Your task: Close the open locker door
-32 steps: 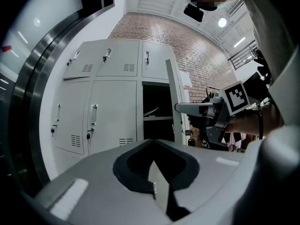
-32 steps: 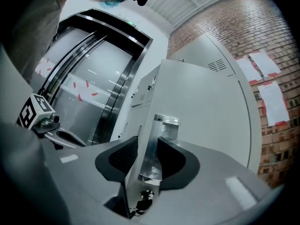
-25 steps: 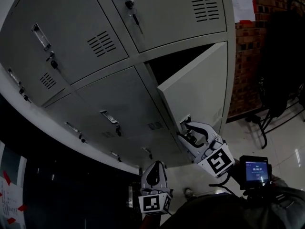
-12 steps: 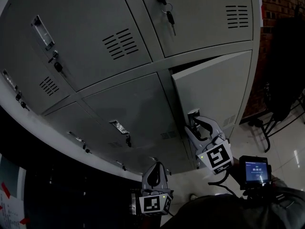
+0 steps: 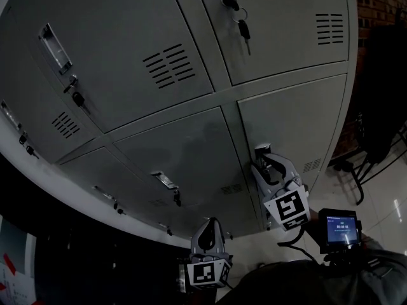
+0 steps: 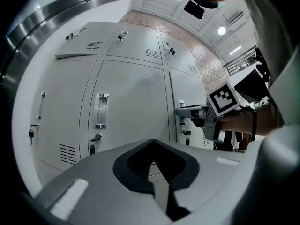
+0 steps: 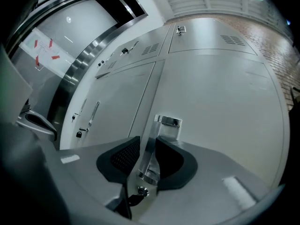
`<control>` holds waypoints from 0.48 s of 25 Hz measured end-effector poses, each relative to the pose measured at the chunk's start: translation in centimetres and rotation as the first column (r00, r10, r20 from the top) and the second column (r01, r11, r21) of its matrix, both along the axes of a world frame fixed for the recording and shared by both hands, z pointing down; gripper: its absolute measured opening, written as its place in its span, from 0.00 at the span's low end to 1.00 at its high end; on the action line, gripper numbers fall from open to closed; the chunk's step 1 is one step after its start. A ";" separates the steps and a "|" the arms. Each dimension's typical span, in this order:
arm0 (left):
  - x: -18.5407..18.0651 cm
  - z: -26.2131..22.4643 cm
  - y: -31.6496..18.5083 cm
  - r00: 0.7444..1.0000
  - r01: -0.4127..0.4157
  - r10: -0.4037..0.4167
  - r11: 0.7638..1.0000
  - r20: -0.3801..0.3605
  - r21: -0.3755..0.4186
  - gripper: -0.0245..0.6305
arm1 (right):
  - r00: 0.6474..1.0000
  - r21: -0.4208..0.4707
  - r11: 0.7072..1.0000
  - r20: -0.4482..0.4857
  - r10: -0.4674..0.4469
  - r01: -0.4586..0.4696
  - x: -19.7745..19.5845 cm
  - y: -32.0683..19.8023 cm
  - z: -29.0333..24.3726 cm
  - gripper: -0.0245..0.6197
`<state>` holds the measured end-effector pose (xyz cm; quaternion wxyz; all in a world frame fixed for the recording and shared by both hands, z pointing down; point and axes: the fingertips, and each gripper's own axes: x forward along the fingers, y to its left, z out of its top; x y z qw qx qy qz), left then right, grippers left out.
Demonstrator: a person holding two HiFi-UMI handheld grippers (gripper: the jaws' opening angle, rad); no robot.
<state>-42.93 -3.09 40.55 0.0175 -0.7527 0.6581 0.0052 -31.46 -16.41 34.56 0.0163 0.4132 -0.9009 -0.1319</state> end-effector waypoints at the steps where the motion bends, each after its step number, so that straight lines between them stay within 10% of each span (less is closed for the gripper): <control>1: -0.1 0.0 -0.1 1.000 0.000 0.000 1.000 0.001 0.001 0.04 | 1.000 -0.001 1.000 -0.001 0.004 -0.004 0.0 -0.2 0.0 0.21; 12: -0.4 0.2 -0.9 1.000 -0.006 0.006 1.000 0.007 -0.004 0.04 | 1.000 0.009 1.000 -0.002 0.022 -0.022 -0.1 -0.3 -0.1 0.22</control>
